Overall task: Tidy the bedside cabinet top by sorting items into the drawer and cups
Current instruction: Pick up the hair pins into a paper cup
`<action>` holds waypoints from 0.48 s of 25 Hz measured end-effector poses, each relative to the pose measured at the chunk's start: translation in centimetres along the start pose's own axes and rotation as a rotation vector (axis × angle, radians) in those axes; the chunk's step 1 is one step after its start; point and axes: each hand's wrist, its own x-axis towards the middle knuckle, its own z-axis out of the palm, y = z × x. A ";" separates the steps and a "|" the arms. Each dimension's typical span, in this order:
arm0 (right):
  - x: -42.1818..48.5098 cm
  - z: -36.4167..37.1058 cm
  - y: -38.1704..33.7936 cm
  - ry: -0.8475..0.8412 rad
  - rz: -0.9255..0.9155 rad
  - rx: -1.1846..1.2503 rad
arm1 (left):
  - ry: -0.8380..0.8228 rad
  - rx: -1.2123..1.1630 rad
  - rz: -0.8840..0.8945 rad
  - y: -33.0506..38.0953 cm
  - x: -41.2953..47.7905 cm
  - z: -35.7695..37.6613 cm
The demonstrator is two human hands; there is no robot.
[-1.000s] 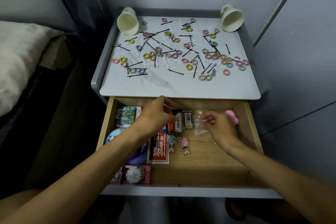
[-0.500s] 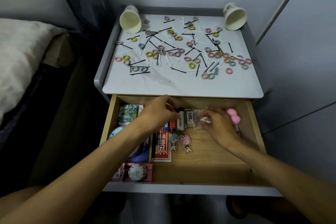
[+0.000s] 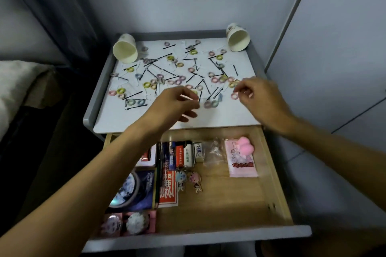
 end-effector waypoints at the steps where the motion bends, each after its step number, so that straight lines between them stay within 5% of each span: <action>1: 2.5 -0.6 1.1 0.028 0.004 -0.037 | 0.014 -0.003 0.025 1.1 1.4 0.2; 6: 13.8 -1.3 6.5 0.202 -0.036 -0.226 | 0.079 0.081 0.093 4.9 10.9 1.6; 12: 20.8 -0.2 9.1 0.147 -0.120 -0.335 | 0.060 0.239 0.166 6.6 20.4 3.5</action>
